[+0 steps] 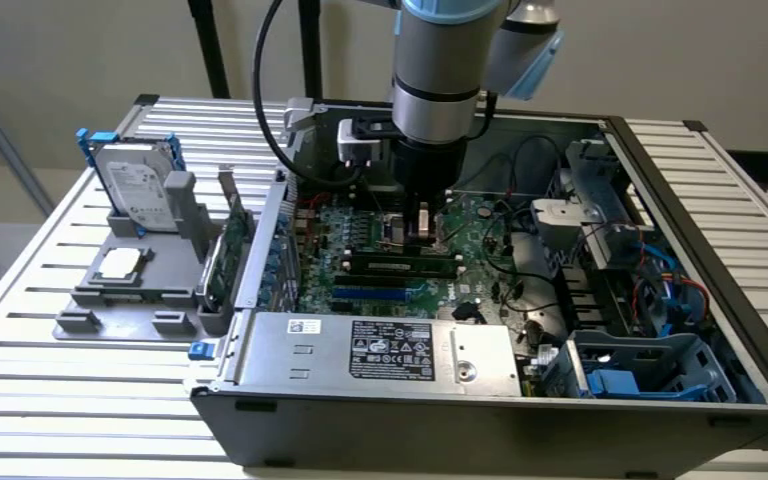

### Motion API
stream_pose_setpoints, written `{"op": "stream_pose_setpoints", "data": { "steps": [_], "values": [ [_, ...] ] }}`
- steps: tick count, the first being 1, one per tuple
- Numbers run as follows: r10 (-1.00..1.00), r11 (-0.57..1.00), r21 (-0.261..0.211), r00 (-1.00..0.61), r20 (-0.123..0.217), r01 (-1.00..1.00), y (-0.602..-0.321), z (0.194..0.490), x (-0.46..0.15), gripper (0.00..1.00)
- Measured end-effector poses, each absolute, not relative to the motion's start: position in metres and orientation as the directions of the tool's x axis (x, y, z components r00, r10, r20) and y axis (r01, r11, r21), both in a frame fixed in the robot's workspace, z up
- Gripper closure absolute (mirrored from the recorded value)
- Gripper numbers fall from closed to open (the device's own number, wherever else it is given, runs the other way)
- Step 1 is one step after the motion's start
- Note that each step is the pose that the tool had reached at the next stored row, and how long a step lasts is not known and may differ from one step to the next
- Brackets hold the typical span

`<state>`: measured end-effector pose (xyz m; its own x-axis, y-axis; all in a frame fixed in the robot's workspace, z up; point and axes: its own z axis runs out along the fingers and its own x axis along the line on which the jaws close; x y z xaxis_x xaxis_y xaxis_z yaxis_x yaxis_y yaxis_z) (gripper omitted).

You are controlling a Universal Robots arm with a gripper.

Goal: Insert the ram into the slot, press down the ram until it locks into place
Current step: 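Press down the ram until it locks into place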

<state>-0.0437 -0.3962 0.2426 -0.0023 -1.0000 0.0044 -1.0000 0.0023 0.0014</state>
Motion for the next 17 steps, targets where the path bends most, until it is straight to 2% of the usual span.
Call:
{"op": "stream_pose_setpoints", "data": {
  "steps": [17],
  "values": [
    [-1.0,0.002,0.001,-0.002,0.004,-1.0,-0.3954,0.2331,-0.0436,0.89]
  ]
}}
